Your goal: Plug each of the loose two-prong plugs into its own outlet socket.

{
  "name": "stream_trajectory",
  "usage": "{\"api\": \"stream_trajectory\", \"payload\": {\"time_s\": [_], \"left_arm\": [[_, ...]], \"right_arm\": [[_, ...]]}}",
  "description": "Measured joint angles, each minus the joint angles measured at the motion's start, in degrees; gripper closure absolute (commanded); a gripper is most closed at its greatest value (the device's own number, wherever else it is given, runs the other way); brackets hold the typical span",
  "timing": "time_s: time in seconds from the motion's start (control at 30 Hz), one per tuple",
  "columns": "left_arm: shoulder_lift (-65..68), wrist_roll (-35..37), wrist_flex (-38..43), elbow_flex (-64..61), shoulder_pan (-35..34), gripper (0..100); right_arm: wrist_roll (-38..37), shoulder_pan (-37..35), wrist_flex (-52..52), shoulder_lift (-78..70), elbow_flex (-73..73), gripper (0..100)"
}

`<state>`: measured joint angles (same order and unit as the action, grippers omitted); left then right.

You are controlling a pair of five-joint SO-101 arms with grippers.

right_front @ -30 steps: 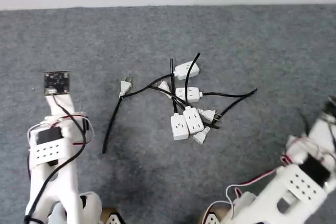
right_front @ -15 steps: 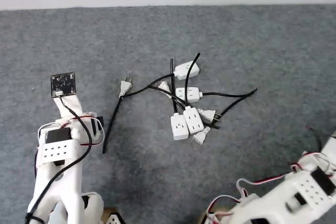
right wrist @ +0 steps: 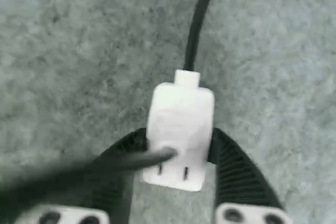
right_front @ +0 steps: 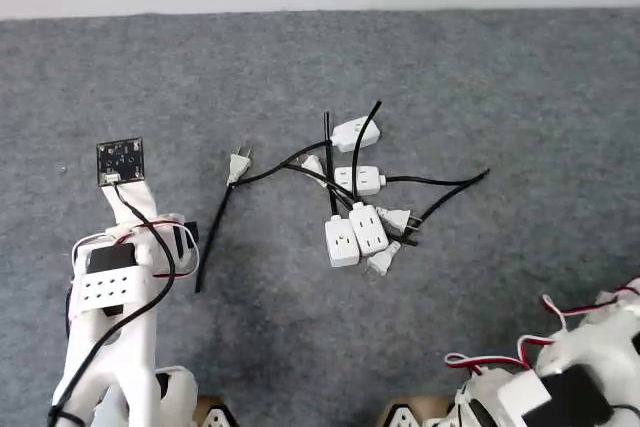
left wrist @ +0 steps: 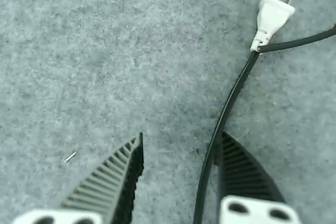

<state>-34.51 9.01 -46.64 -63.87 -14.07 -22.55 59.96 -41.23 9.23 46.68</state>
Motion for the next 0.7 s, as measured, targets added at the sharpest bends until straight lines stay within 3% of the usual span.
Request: {"api": "stream_trajectory", "payload": {"time_s": [0.2, 0.37, 0.7], "left_arm": [[0.00, 0.00, 0.00, 0.00, 0.00, 79], [0.00, 0.00, 0.00, 0.00, 0.00, 79], [0.00, 0.00, 0.00, 0.00, 0.00, 79]], "right_arm": [[0.00, -0.62, -14.33, 8.44, -5.89, 74.9], [2.02, -6.59, -28.13, 21.45, -9.32, 75.0], [14.68, -35.69, -38.51, 42.90, -9.49, 75.3]]}}
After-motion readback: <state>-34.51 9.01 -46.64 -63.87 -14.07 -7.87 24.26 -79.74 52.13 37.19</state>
